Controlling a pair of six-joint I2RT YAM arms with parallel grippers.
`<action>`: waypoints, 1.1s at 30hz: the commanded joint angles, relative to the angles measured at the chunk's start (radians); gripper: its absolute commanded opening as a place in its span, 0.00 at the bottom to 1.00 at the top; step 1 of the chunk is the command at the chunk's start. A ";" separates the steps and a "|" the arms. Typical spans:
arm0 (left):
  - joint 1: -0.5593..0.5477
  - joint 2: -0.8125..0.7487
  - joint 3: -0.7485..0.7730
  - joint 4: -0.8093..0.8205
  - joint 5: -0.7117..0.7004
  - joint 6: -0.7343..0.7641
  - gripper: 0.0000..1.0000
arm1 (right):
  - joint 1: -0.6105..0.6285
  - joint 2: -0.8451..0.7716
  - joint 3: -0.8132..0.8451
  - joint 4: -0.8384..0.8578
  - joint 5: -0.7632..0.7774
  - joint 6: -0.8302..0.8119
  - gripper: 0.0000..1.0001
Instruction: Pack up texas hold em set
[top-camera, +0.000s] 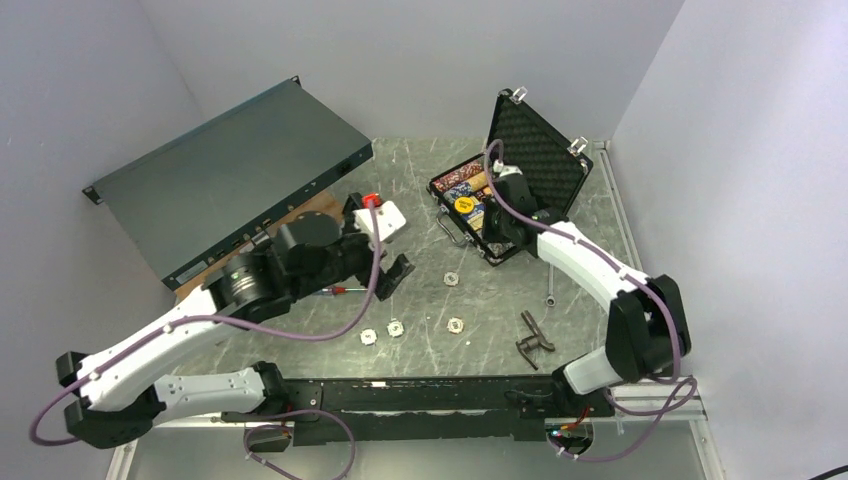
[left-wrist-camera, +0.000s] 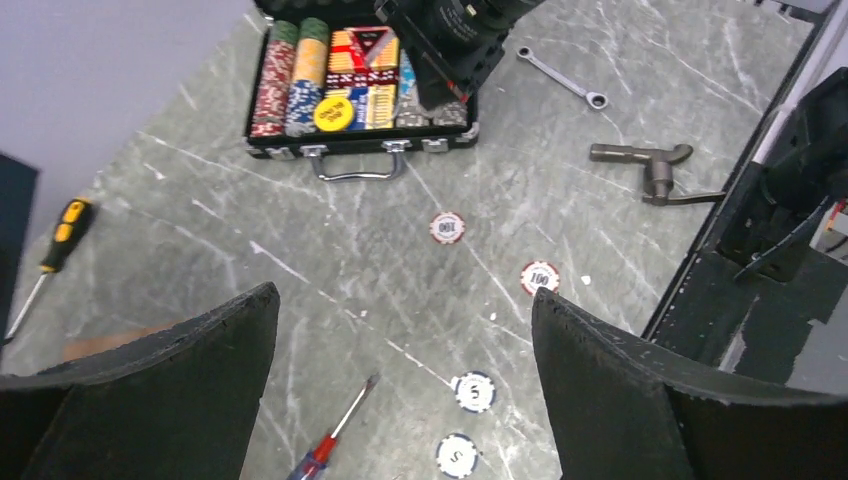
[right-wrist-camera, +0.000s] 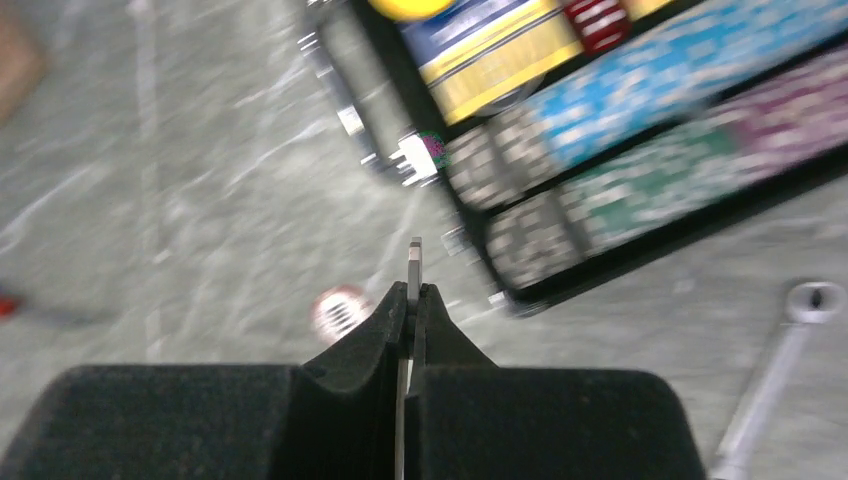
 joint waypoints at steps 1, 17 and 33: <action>0.000 -0.084 -0.088 0.008 -0.116 0.082 0.98 | -0.039 0.105 0.149 -0.134 0.303 -0.202 0.00; 0.000 -0.231 -0.275 0.128 -0.166 0.076 0.97 | -0.046 0.376 0.393 -0.276 0.269 -0.410 0.00; 0.000 -0.239 -0.275 0.122 -0.162 0.081 0.97 | -0.005 0.446 0.427 -0.270 0.281 -0.443 0.02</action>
